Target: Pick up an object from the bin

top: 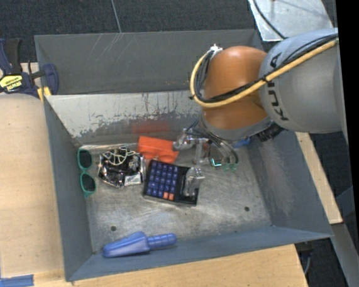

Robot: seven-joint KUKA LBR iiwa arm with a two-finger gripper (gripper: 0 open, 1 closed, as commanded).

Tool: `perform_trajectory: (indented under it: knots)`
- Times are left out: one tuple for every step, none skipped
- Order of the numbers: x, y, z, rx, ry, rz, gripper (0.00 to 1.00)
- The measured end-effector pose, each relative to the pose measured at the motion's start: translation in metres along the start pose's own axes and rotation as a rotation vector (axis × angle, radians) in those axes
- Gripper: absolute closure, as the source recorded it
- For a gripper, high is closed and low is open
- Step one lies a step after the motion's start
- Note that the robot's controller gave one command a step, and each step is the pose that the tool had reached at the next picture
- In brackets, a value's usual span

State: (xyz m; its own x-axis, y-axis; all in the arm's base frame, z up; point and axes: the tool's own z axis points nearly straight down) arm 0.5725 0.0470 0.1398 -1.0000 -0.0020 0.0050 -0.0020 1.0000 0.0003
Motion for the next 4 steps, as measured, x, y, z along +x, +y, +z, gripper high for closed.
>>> perform_trajectory:
  knots:
    - [-0.002,0.000,-0.005,0.000,-0.008,0.001,0.00]
    - [0.013,0.000,0.022,-0.001,-0.014,0.067,0.00]
    - [0.008,-0.030,0.061,-0.003,-0.003,0.136,0.00]
    - [0.062,-0.048,0.064,0.000,-0.012,0.112,1.00]
